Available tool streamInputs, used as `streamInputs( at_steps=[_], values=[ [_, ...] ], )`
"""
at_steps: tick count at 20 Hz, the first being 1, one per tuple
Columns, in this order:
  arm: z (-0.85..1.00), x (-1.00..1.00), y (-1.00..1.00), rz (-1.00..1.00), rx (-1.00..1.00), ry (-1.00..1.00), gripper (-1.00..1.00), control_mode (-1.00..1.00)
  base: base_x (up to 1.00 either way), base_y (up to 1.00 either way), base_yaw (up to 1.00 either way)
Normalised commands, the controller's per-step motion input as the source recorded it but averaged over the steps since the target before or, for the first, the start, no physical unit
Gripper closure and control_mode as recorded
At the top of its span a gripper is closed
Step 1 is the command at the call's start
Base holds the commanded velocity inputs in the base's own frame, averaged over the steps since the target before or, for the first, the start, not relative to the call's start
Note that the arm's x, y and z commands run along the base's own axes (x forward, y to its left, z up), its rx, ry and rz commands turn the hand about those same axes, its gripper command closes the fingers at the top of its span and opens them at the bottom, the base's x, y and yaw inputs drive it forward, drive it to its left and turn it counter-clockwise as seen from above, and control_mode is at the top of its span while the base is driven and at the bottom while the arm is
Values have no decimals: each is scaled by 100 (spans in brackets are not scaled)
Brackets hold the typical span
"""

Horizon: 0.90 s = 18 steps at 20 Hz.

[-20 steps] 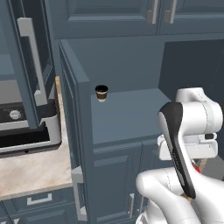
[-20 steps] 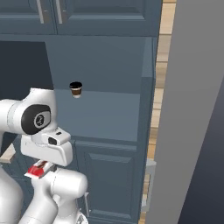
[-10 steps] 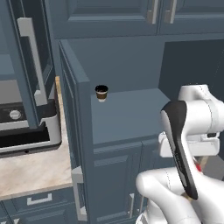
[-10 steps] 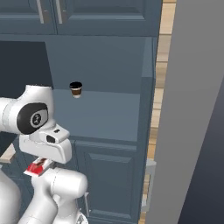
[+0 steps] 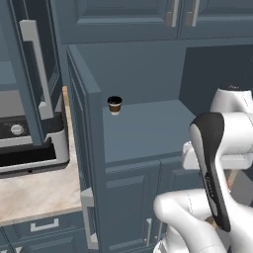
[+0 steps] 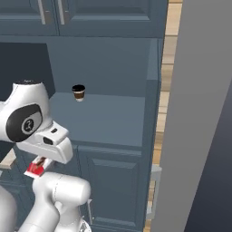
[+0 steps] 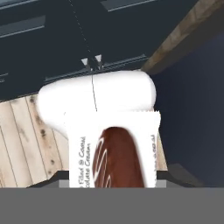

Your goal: Pick the bar and boxed food from the counter and place them in the cabinets closest to them.

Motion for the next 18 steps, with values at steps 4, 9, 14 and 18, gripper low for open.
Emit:
streamInputs(
  at_steps=[4,9,14,18],
  values=[
    [4,20,0,1,0,-16,100,-100,0,0,0],
    [0,44,0,0,0,-12,100,-100,0,0,0],
    [3,56,0,0,0,-7,100,-100,0,0,0],
    [3,55,0,0,0,-7,100,-100,0,0,0]
  ],
)
